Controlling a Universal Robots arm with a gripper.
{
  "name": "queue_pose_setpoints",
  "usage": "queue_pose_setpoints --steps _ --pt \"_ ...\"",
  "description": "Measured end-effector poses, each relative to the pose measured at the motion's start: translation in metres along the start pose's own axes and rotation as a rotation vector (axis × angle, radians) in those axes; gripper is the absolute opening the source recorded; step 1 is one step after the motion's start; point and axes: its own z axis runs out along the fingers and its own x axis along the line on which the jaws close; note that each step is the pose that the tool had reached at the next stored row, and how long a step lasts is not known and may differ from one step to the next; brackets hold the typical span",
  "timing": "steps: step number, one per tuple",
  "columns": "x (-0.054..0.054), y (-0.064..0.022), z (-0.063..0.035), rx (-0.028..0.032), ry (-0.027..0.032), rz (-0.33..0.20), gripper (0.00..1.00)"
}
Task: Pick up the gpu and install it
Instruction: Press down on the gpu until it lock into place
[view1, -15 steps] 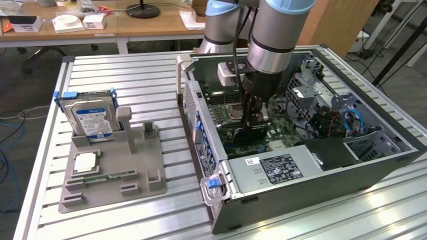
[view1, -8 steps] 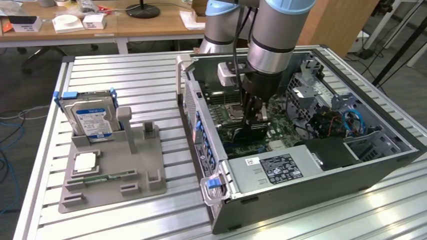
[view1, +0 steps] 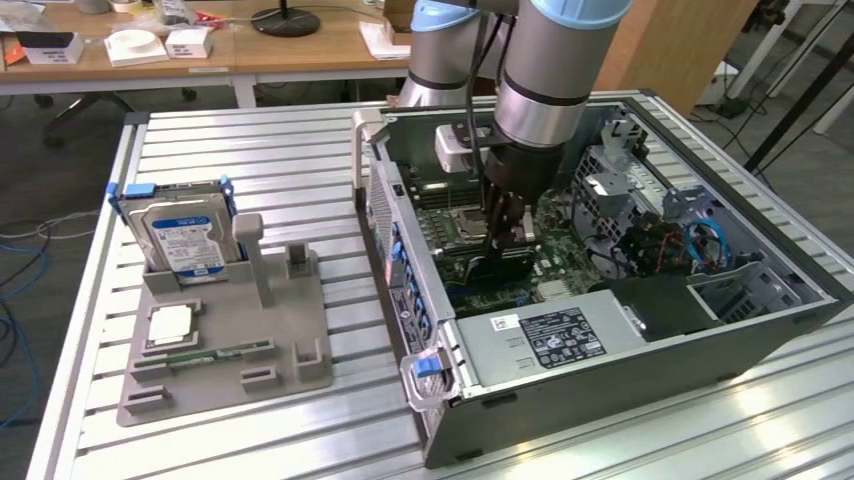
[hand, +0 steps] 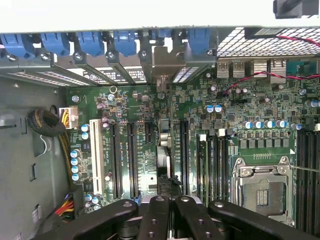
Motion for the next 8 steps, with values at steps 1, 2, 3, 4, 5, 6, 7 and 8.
queue_pose_setpoints --steps 1,2,3,4,5,6,7,8 --pt "0.0 0.0 0.0 0.0 -0.0001 0.0 0.11" --pt "0.0 0.0 0.0 0.0 0.0 0.0 0.11" --pt "0.0 0.0 0.0 -0.0001 0.0 0.0 0.11" --pt "0.0 0.0 0.0001 0.0 -0.0001 0.0 0.11" --pt "0.0001 0.0 0.0007 0.0 -0.0002 0.0 0.11" --pt "0.0001 0.0 0.0017 0.0005 0.0 0.0 0.11" --pt "0.0001 0.0 0.0033 0.0011 -0.0001 0.0 0.11" --pt "0.0001 0.0 0.005 0.0015 -0.0003 0.0 0.11"
